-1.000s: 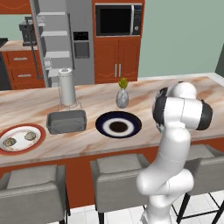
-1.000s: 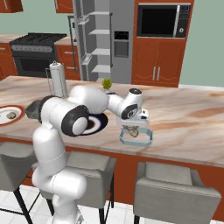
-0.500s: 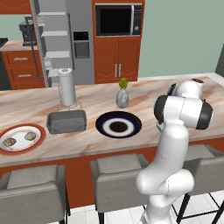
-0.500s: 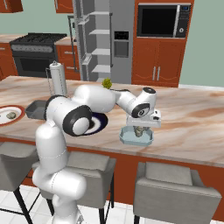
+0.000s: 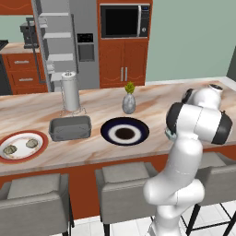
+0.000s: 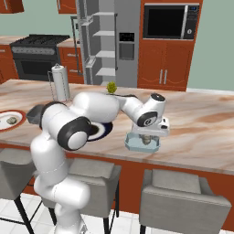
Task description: Place two dumplings into each of the tupperware containers and then place the containers in the fridge.
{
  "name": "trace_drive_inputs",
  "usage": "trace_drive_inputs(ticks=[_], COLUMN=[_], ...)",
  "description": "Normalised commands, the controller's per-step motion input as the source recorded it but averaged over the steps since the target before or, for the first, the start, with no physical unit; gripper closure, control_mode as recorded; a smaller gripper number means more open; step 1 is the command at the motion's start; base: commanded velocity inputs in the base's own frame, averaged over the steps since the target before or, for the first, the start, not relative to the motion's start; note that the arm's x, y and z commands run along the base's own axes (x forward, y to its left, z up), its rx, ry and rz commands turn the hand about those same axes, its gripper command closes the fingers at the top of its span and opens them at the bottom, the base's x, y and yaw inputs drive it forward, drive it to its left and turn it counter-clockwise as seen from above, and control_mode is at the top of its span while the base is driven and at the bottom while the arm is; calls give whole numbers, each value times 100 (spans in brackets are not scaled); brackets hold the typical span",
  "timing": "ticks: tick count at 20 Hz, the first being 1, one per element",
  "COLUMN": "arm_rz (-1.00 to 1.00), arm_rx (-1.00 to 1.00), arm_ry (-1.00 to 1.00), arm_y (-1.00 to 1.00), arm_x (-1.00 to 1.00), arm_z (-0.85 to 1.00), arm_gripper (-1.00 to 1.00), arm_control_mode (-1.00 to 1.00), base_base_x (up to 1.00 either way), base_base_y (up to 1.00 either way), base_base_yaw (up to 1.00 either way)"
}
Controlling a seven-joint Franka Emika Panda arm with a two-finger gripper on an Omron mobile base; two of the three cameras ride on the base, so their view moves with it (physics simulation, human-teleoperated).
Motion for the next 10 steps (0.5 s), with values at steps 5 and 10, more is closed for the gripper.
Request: trace_drive_inputs(ticks=[5, 10], arm_rz=[0, -1], arm_rx=[0, 0], arm_ry=[-2, 0], arm_y=[60, 27], arm_x=[21, 29], arm_z=[13, -1], arm_gripper=[100, 100], arm_control_mode=[-100, -100], base_base_x=[0, 0], base_base_y=[0, 0], base_base_yaw=[0, 0])
